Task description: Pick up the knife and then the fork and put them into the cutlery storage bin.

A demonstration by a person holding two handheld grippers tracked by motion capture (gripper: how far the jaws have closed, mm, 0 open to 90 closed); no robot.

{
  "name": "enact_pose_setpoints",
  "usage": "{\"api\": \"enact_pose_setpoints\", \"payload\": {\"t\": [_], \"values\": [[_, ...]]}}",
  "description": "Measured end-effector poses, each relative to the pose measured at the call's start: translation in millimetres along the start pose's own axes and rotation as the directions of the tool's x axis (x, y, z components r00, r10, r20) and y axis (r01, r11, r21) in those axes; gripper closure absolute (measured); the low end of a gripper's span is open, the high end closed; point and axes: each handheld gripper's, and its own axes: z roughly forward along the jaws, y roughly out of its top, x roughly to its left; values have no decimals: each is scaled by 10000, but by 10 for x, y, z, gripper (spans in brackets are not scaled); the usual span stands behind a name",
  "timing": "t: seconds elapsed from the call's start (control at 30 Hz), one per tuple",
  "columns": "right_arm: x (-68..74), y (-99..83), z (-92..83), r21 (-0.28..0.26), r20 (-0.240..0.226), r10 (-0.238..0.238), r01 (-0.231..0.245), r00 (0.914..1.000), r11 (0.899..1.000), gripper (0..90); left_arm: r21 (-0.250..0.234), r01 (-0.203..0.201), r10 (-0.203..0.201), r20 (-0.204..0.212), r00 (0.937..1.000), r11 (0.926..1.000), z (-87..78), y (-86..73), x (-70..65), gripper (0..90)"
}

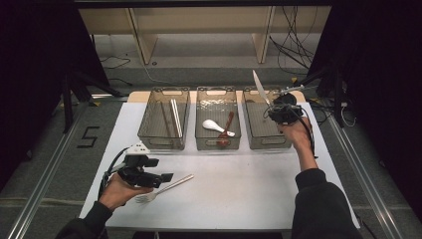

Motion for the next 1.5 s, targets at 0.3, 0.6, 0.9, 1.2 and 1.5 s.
{"api": "enact_pose_setpoints", "payload": {"t": [0.3, 0.6, 0.9, 1.2, 1.5], "values": [[-32, -4, 129, 377, 191, 207, -215, 9996, 9991, 794, 33, 4, -5, 33, 10000, 10000, 6, -3, 4, 184], [-40, 24, 210, 446, 219, 741, -751, 9970, 9962, 592, 59, 9, -10, 47, 10000, 10000, 4, -4, 5, 184], [24, 16, 1, 15, -246, 459, -458, 9986, 9989, 417, 87, -17, 17, -15, 10000, 10000, 2, -3, 16, 184], [127, -89, -280, -563, -1226, 208, -278, 9922, 9980, 346, 406, 12, -11, -8, 10000, 9992, 36, -6, 32, 178], [391, -299, -558, -897, -2141, -638, 454, 9747, 9949, 312, 1625, -338, 356, -83, 9993, 9861, 126, -29, 21, 182]]}}
